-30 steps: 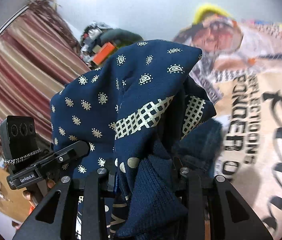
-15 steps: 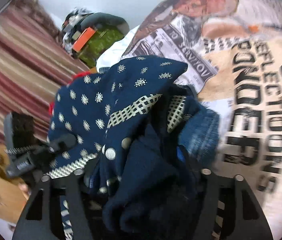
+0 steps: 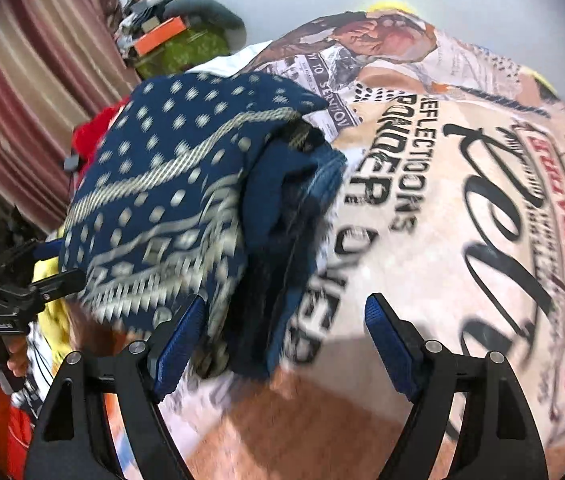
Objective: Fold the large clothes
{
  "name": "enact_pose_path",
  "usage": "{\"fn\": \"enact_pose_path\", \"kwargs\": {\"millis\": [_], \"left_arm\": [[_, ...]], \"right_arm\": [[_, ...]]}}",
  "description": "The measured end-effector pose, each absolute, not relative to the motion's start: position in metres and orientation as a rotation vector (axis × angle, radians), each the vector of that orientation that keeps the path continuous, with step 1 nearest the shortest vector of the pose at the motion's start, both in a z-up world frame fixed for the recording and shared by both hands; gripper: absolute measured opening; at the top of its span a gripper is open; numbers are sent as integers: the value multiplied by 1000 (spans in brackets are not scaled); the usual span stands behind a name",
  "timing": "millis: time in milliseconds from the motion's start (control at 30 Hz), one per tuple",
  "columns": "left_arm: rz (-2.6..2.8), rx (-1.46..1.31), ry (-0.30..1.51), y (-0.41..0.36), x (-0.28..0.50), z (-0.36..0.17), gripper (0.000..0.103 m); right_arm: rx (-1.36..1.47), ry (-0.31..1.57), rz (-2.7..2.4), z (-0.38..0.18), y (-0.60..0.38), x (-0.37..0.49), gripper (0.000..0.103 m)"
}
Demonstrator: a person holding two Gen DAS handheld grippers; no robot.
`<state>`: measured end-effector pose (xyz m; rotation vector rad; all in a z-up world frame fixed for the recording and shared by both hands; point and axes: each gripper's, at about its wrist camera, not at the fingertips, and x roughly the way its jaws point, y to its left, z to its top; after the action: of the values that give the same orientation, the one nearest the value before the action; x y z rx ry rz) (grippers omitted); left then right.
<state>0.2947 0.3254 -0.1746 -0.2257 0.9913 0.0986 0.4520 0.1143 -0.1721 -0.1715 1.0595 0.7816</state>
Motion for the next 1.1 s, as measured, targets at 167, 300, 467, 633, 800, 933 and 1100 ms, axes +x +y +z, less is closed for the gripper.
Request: {"fn": "enact_pose_path", "kwargs": {"millis": [167,300,467,633,800,933,1100], "left_arm": [[158,-171,934,304,266,-144,87],[196,-119,762,279,230,-78,87],[218,-90,542,244,179,4,87],[233,-77,331,210,120,62,87],[269,-49,203,179,75,84,87],[292,-61,161,168,54,83,87],[318,-75,137,163,37,77,87]], "right_arm": [[-127,972,795,-128,91,411,80],[-66,799,813,-60,67,365,80],[0,597,838,16,42,312,80],[46,397,864,77,13,247,80],[56,230,857,106,-9,182,80],[80,179,840,109,-21,150,80],[58,158,789,100,-28,125,80]]}}
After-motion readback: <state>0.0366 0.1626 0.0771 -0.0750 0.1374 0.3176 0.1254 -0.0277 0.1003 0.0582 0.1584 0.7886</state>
